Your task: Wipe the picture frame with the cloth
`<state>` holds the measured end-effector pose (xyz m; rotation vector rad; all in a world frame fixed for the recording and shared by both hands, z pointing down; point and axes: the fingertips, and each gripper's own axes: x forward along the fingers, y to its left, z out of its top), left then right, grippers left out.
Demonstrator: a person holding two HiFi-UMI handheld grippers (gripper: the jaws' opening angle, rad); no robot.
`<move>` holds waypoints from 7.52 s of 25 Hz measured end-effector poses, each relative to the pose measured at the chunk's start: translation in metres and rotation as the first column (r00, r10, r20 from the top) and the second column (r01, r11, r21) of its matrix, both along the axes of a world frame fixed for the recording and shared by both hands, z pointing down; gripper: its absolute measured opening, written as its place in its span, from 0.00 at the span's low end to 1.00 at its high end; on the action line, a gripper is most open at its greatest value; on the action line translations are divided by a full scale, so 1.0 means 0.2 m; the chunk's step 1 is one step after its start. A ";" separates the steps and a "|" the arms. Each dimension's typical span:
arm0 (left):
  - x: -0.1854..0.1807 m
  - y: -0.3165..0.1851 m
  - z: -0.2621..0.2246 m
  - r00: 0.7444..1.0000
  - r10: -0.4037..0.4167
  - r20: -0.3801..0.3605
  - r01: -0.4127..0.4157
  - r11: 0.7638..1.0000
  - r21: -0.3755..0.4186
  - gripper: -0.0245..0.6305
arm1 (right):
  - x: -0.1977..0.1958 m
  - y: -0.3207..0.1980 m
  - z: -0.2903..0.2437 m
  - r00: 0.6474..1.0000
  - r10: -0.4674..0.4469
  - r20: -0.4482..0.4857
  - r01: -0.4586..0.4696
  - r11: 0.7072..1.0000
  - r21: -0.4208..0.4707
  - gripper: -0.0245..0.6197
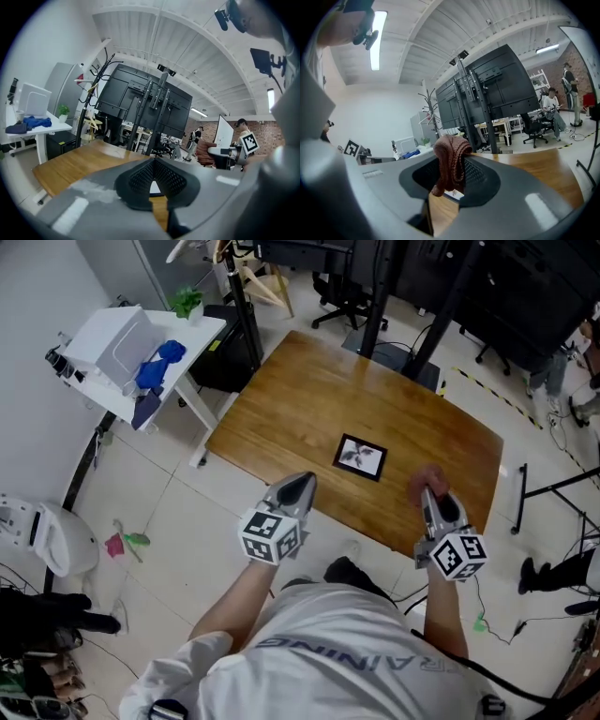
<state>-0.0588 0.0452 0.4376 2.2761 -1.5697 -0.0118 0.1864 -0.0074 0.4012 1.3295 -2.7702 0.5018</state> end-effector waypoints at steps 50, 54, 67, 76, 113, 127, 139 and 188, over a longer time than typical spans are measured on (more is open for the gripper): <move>0.24 -0.66 1.03 0.931 0.362 0.037 -0.312 0.848 -0.429 0.04 | -0.91 -0.76 0.94 0.982 -0.187 0.017 0.172 0.860 -0.480 0.22; 0.24 -0.62 1.07 0.928 0.369 0.046 -0.309 0.836 -0.454 0.04 | -0.95 -0.76 1.00 0.980 -0.200 0.008 0.176 0.841 -0.511 0.22; 0.23 -0.61 1.09 0.927 0.370 0.062 -0.290 0.812 -0.507 0.04 | -0.95 -0.75 1.12 0.981 -0.193 -0.029 0.142 0.806 -0.574 0.22; 0.22 -0.61 1.09 0.935 0.348 0.061 -0.269 0.812 -0.518 0.04 | -0.79 -0.75 1.12 0.979 -0.172 -0.108 0.081 0.819 -0.569 0.23; 0.22 -0.61 1.09 0.947 0.318 0.040 -0.254 0.821 -0.512 0.04 | -1.02 -0.69 1.06 0.969 -0.245 -0.023 0.191 0.808 -0.557 0.23; 0.20 -0.62 1.08 0.953 0.302 0.024 -0.248 0.826 -0.507 0.04 | -0.90 -0.64 1.13 0.968 -0.242 -0.070 0.160 0.804 -0.573 0.23; 0.19 -0.62 1.08 0.958 0.286 0.011 -0.242 0.827 -0.508 0.04 | -0.52 -0.61 1.13 0.989 -0.121 -0.090 0.045 0.810 -0.585 0.24; 0.19 -0.60 1.08 0.957 0.291 0.003 -0.249 0.825 -0.507 0.04 | -0.73 -0.46 1.13 0.912 -0.313 -0.264 0.139 0.843 -0.519 0.24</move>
